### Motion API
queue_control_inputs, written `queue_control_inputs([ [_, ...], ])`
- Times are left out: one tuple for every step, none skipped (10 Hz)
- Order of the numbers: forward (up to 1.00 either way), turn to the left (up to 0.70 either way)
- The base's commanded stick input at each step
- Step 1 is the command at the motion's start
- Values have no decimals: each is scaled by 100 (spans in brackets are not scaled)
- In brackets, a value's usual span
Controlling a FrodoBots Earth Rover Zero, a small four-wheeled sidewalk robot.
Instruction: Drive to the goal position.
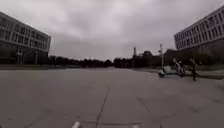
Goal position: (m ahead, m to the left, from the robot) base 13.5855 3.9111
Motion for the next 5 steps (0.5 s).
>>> queue_control_inputs([
  [70,0],
  [70,0],
  [70,0],
  [70,0],
  [70,0],
])
